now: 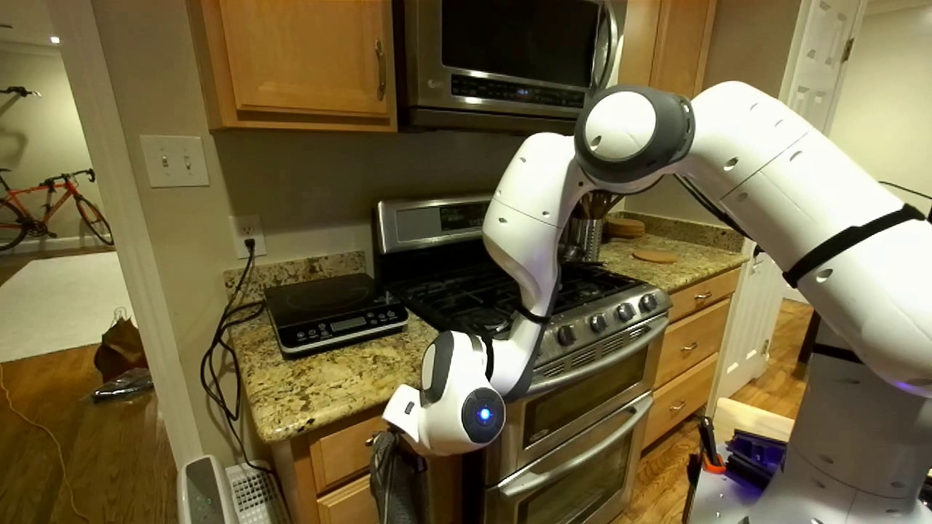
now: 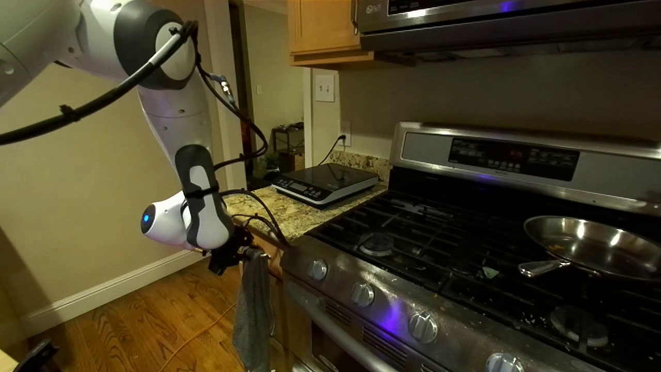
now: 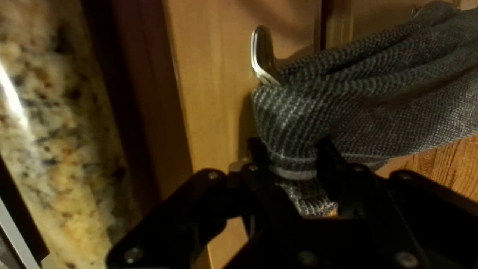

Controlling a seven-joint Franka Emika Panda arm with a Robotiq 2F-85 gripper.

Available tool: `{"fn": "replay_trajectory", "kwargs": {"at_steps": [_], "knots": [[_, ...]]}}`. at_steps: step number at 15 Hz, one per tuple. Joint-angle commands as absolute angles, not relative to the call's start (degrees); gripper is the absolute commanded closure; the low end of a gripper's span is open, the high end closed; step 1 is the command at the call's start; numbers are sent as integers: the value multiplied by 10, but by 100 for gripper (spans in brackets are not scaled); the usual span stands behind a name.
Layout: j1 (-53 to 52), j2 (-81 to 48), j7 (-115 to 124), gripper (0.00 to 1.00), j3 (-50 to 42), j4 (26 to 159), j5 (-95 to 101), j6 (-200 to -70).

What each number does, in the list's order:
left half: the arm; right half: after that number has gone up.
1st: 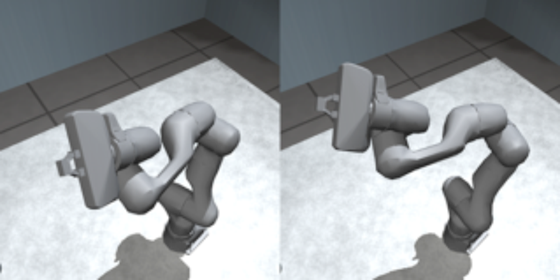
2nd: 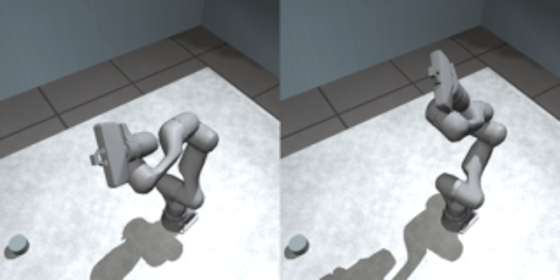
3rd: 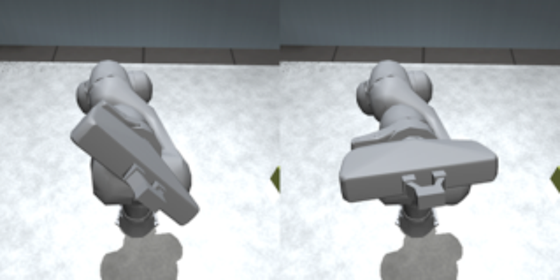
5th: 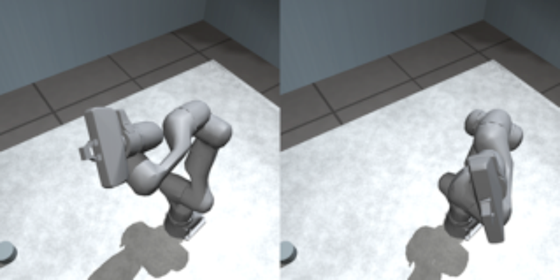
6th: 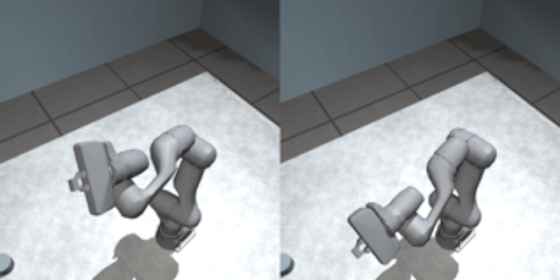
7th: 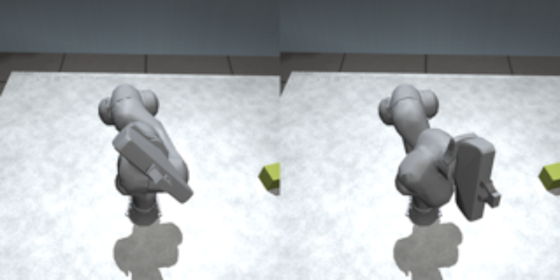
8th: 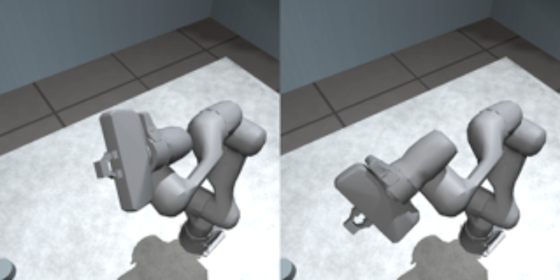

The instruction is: Open the first top drawer

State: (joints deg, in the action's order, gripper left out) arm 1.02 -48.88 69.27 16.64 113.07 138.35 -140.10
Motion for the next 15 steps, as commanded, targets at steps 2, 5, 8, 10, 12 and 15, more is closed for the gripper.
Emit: {"fn": "replay_trajectory", "kwargs": {"at_steps": [2,5,8,10,12,15], "knots": [[23,-495,690,92,165,1119,1404,-1421],[21,-496,690,89,166,1121,1405,-1421],[20,-496,691,89,168,1123,1406,-1420],[19,-497,695,89,170,1127,1407,-1419],[19,-497,702,89,173,1134,1412,-1417],[16,-495,712,90,180,1148,1425,-1413]]}}
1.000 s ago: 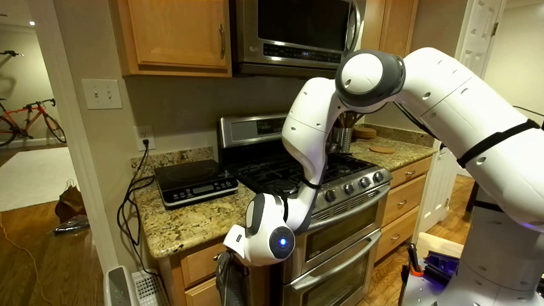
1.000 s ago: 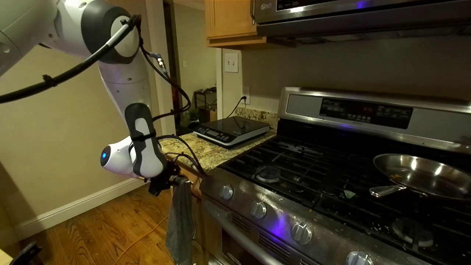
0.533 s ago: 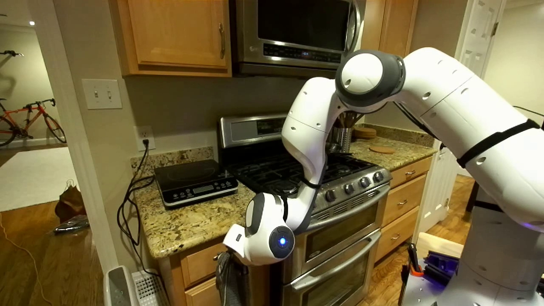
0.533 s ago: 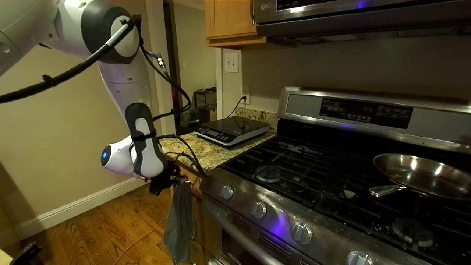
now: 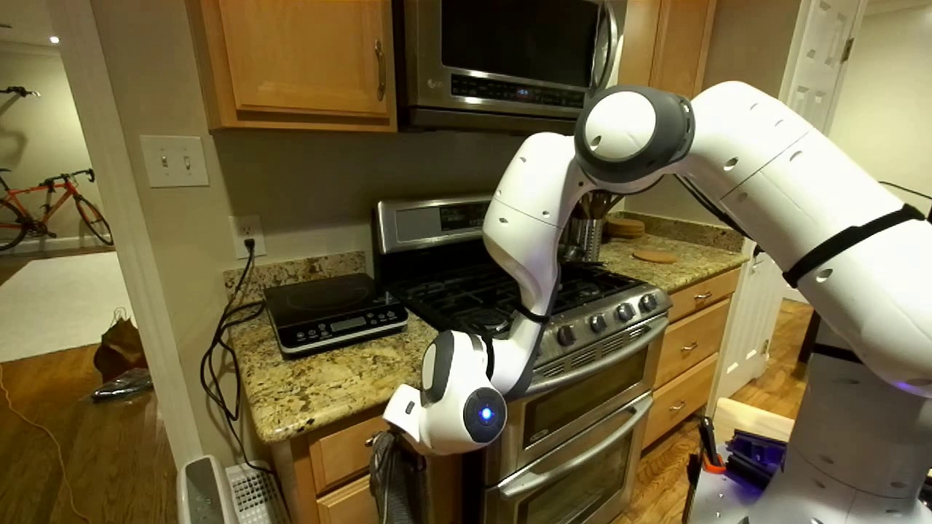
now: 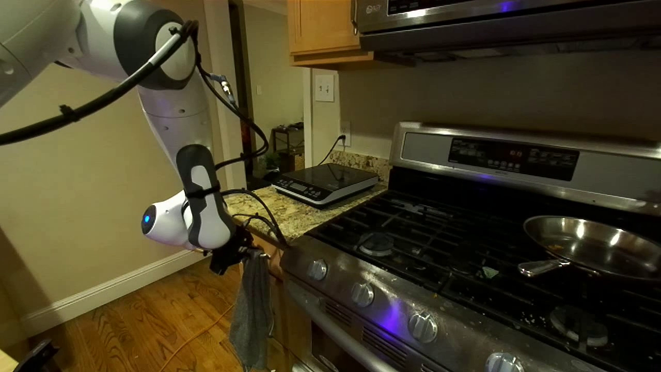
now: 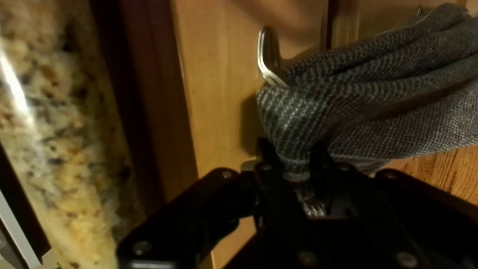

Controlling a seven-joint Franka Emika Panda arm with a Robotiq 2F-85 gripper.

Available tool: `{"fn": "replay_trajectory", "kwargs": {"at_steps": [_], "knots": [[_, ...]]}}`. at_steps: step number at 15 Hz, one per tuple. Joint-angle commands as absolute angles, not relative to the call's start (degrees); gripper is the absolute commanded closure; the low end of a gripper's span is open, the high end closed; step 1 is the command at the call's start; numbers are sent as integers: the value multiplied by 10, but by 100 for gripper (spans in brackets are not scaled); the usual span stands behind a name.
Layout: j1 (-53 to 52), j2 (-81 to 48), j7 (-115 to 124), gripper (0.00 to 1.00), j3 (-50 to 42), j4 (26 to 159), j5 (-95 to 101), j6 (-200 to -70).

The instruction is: Open the first top drawer

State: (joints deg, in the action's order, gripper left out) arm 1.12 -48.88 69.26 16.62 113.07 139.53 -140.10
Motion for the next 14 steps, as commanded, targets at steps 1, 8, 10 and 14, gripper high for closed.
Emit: {"fn": "replay_trajectory", "kwargs": {"at_steps": [1,8,10,14], "knots": [[15,-493,718,90,183,1155,1431,-1410],[13,-482,752,90,194,1195,1449,-1383],[13,-480,764,90,197,1204,1452,-1379],[8,-479,785,90,206,1225,1462,-1364]]}}
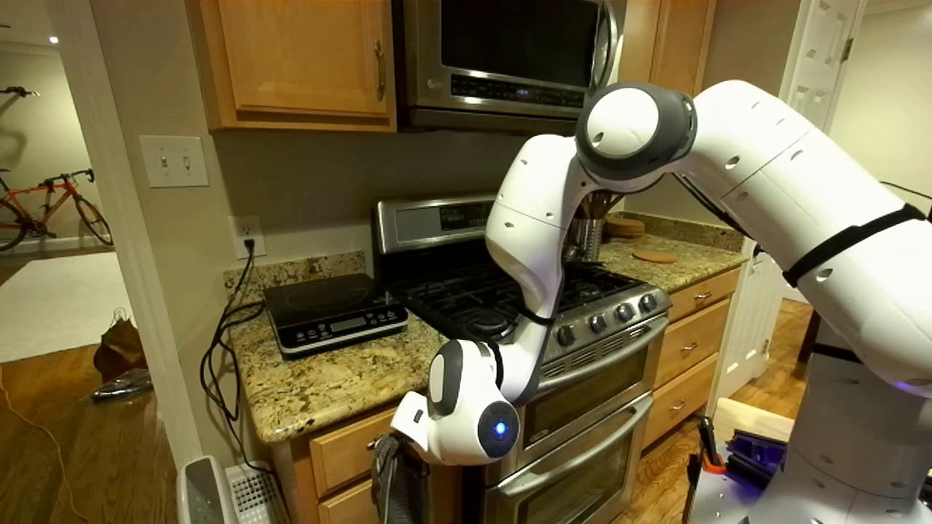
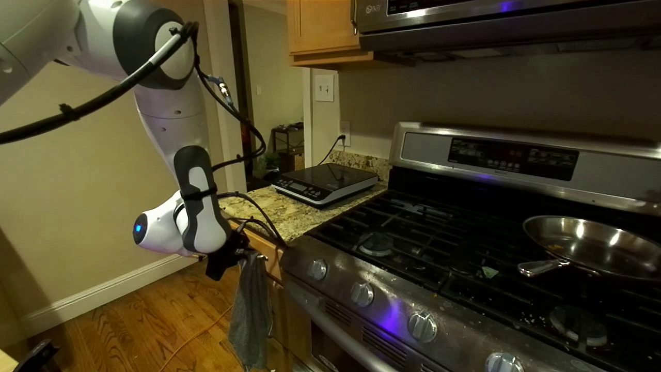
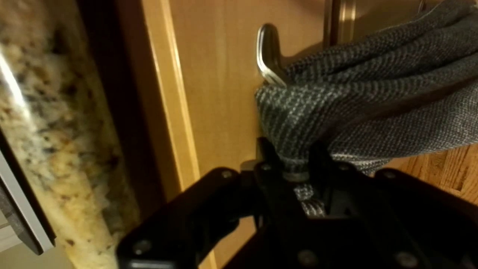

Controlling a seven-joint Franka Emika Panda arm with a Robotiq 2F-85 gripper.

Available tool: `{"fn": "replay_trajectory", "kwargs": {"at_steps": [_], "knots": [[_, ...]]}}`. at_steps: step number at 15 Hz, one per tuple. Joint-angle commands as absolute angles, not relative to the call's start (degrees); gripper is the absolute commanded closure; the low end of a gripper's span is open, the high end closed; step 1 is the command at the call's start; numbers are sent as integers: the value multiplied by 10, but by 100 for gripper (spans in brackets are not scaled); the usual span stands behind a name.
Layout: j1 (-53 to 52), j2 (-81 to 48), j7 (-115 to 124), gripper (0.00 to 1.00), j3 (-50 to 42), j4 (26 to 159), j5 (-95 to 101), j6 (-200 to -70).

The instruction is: Open the first top drawer

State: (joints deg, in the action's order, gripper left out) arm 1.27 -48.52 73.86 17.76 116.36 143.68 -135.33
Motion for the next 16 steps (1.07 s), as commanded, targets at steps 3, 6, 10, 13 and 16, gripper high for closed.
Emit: {"fn": "replay_trajectory", "kwargs": {"at_steps": [3,6,10,13,16], "knots": [[4,-476,798,90,213,1242,1466,-1350],[3,-471,808,91,217,1256,1469,-1339],[1,-460,820,91,222,1271,1473,-1327],[0,-456,825,92,224,1279,1469,-1325],[2,-461,796,88,213,1243,1451,-1324]]}}
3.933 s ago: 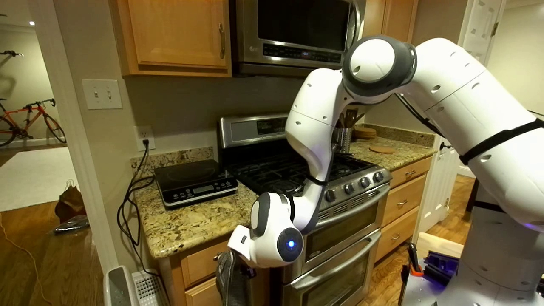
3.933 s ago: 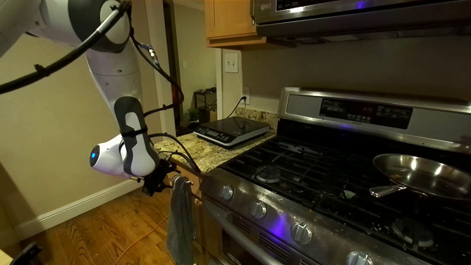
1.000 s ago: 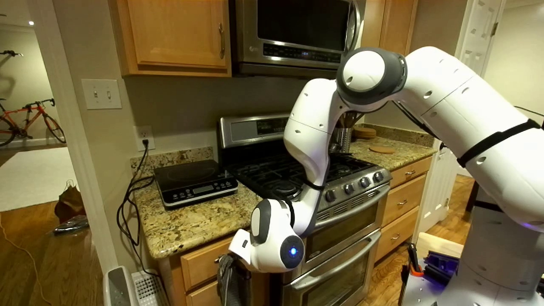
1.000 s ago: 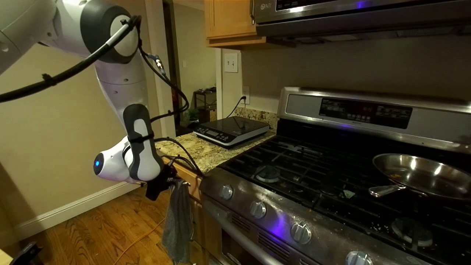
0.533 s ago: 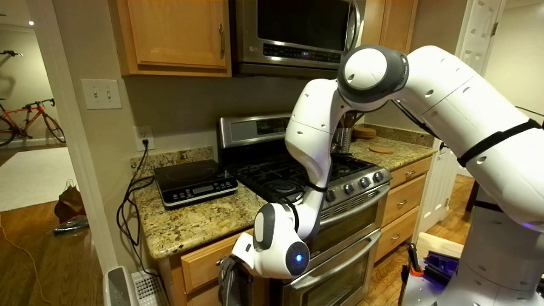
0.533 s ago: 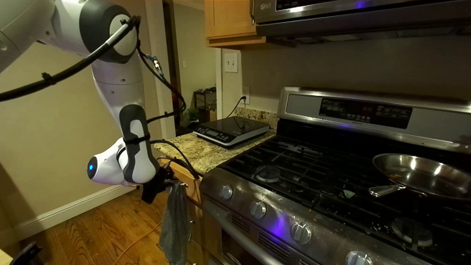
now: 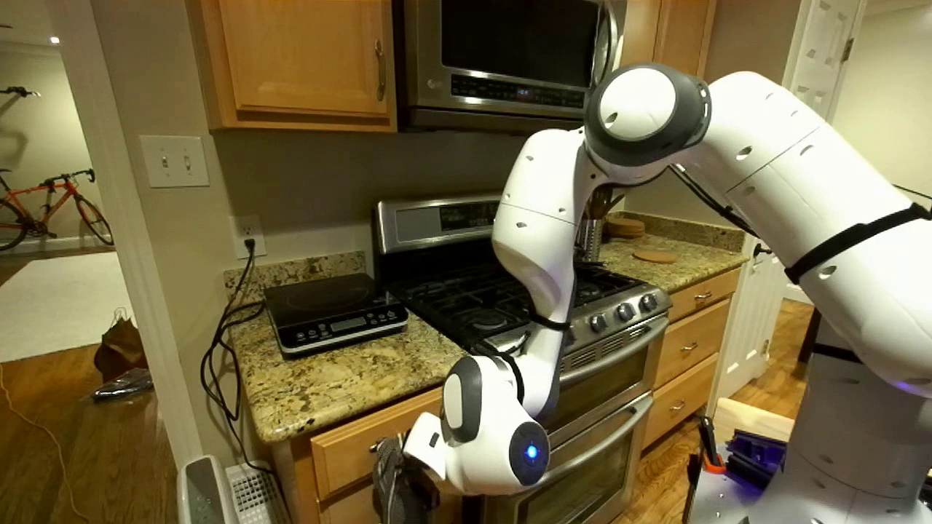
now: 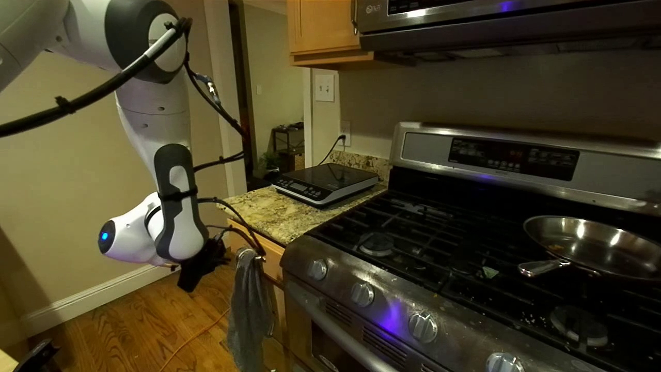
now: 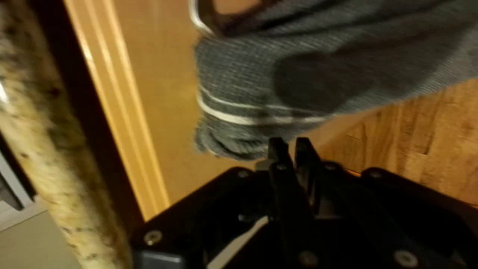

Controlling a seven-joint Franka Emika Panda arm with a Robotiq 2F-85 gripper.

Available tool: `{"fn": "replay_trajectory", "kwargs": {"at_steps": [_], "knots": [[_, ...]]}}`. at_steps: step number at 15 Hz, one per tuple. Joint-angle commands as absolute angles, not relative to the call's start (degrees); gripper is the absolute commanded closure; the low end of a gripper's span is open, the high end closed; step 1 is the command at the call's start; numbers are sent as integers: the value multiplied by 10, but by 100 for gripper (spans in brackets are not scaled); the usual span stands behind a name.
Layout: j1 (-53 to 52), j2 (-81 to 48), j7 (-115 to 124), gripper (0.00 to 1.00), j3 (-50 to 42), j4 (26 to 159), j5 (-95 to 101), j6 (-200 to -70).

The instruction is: Open the first top drawer

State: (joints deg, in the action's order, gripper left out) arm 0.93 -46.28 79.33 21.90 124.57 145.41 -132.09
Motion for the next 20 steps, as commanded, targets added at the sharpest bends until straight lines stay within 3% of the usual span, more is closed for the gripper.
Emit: {"fn": "replay_trajectory", "kwargs": {"at_steps": [1,5,6,9,18,20], "knots": [[-3,-465,802,92,220,1255,1452,-1325],[-9,-471,806,94,224,1264,1452,-1324],[-12,-468,799,69,222,1266,1449,-1320],[-11,-460,790,60,218,1266,1451,-1321],[-1,-459,746,3,188,1227,1457,-1334],[0,-460,737,0,183,1217,1460,-1341]]}}
